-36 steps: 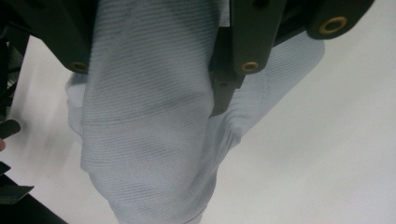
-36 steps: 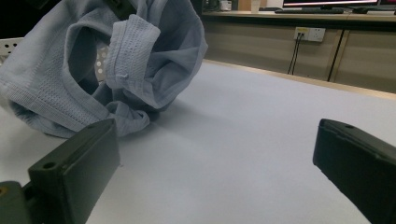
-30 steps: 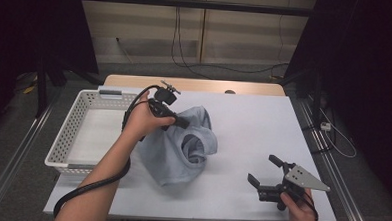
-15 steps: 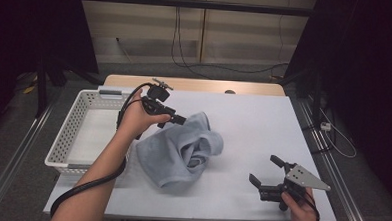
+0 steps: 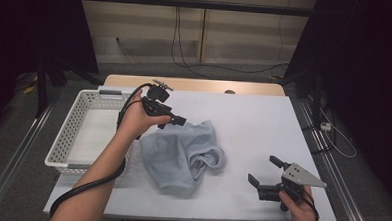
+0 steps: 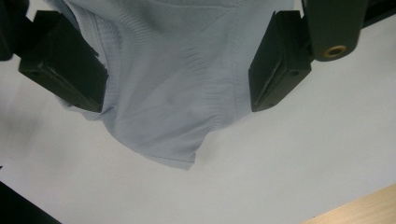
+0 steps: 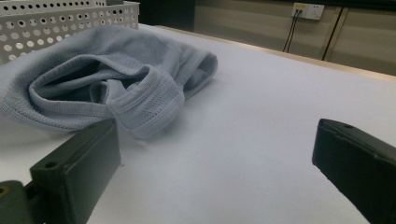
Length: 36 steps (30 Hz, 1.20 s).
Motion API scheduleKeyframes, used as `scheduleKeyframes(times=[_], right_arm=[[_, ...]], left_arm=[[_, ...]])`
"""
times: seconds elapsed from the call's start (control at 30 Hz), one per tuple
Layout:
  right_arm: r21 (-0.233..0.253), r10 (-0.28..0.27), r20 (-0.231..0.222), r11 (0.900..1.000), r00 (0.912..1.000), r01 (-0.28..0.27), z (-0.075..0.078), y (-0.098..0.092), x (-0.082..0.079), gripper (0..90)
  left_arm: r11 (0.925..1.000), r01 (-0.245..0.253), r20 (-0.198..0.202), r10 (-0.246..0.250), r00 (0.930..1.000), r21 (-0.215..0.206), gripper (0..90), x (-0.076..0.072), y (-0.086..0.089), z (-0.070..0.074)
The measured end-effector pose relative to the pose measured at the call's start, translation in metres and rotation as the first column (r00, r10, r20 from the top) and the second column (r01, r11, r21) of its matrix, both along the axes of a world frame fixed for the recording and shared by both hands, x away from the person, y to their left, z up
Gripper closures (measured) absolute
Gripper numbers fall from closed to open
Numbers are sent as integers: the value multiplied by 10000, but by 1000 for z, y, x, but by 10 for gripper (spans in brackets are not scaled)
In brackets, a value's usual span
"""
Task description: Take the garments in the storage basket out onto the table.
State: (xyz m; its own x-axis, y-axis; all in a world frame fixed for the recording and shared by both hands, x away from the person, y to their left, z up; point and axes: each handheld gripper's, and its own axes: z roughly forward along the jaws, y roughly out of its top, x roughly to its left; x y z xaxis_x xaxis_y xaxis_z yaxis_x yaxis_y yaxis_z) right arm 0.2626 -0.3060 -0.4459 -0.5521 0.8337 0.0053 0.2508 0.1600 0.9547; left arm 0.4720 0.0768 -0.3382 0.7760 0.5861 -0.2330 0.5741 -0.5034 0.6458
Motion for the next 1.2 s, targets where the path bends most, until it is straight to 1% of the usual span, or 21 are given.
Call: scheduleKeyframes(times=[0.07,0.13,0.2,0.3,0.37,0.47,0.53,0.57,0.7,0.73,0.83,0.9,0.97,1.07,1.13,1.2], right_arm=[[-62,-115,-115,9999,9999,114,1,1,1,9],[-25,-82,-121,10000,9999,82,2,2,2,11],[-121,-93,-156,9999,9998,91,4,5,3,12],[-213,-13,-235,9998,9997,8,5,11,5,11],[-270,180,-388,9995,9991,-190,6,15,7,17],[-438,187,-508,9988,9985,-210,7,20,11,25],[-360,245,-609,9990,9978,-268,8,24,14,28],[-403,262,-622,9988,9977,-287,9,26,16,31],[-559,364,-645,9976,9973,-400,12,38,24,37],[-624,423,-660,9970,9969,-464,13,41,26,42],[-707,619,-752,9952,9952,-673,15,52,32,54],[-744,760,-779,9939,9941,-818,15,59,36,72],[-724,922,-876,9925,9919,-986,16,66,40,78],[-828,1222,-956,9880,9879,-1302,17,76,45,101],[-943,1311,-1061,9855,9857,-1413,17,82,48,158],[-896,1307,-1242,9858,9836,-1423,15,85,52,192]], left_arm=[[10000,-45,4,45,10000,-48,189,0,-1,-1],[10000,-30,93,30,10000,-17,186,0,-1,-2],[10000,-26,166,27,9999,-81,180,-1,-2,-2],[10000,51,170,-51,9998,-22,176,-2,-3,-3],[10000,57,162,-57,9999,11,173,-2,-3,-4],[10000,48,190,-47,9998,-60,171,-3,-3,-5],[9999,22,203,-19,9998,-137,169,-4,-4,-5],[9999,31,230,-27,9997,-160,168,-4,-3,-5],[9998,83,266,-79,9996,-157,164,-7,-2,-2],[9997,51,264,-45,9996,-234,164,-8,-1,-2],[9997,-20,323,29,9995,-255,162,-11,3,0],[9996,-78,314,87,9995,-289,161,-13,5,0],[9997,-107,315,114,9994,-221,159,-14,8,0],[9995,-179,288,186,9994,-244,159,-15,11,0],[9995,-233,300,240,9993,-233,159,-16,12,0],[9994,-249,326,256,9991,-227,159,-16,13,0]])
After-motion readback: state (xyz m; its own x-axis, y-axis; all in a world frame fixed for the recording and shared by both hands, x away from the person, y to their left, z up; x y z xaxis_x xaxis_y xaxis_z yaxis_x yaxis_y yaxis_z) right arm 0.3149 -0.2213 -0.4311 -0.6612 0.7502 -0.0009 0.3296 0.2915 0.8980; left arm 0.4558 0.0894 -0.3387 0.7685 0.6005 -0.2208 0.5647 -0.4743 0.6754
